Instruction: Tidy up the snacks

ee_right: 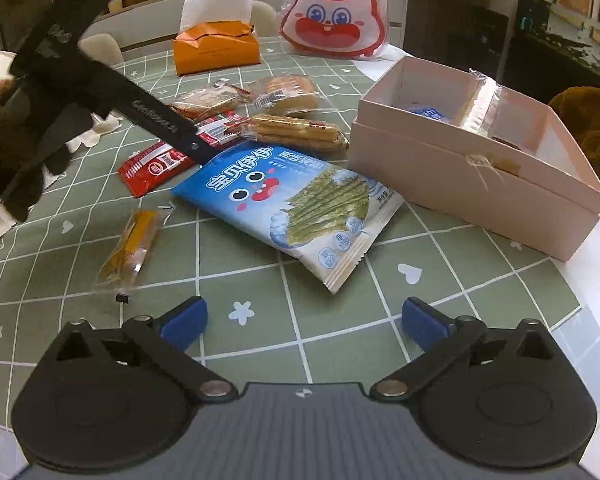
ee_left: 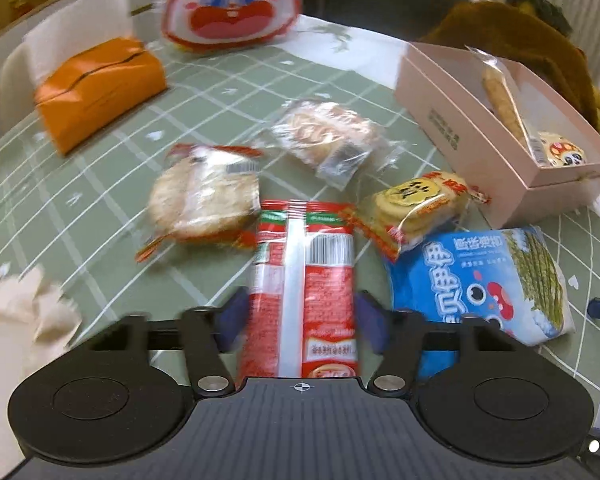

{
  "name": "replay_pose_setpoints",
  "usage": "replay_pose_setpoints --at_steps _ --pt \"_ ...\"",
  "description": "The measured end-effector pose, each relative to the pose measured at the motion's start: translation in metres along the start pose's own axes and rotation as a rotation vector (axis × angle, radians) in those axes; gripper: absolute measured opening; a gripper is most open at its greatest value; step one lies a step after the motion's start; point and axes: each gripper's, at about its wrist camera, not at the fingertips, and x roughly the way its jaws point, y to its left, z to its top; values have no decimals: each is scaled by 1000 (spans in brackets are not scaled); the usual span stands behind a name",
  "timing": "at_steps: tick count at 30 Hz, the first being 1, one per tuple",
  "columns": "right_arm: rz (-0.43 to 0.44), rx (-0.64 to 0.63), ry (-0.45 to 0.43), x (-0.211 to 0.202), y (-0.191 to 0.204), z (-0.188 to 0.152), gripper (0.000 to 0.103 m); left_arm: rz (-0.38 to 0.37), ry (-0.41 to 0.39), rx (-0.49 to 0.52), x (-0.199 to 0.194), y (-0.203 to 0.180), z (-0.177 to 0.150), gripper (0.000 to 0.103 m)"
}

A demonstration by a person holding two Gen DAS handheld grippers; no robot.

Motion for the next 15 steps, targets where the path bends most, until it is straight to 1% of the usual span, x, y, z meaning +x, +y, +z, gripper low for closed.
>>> replay_pose_setpoints --at_steps 2,4,6,7,8,9,13,15 --pt "7 -6 6 0 -1 1 103 -17 5 -46 -9 2 -9 53" --pt "16 -16 17 0 -2 3 103 -17 9 -117 -20 6 -21 53" --pt "21 -21 45 0 -2 7 101 -16 22 -192 -31 8 -32 52" --pt "26 -21 62 0 -1 10 96 -19 27 -225 -35 9 -38 52" --pt "41 -25 76 -2 1 13 94 -23 30 -253 -40 10 -42 52" --pt "58 -29 78 -5 4 15 94 -25 33 -284 -45 10 -49 52" --pt "111 -44 18 -21 27 27 94 -30 39 -317 -56 1 -64 52" --pt "153 -49 11 -22 39 35 92 -37 35 -314 -59 -4 -68 52"
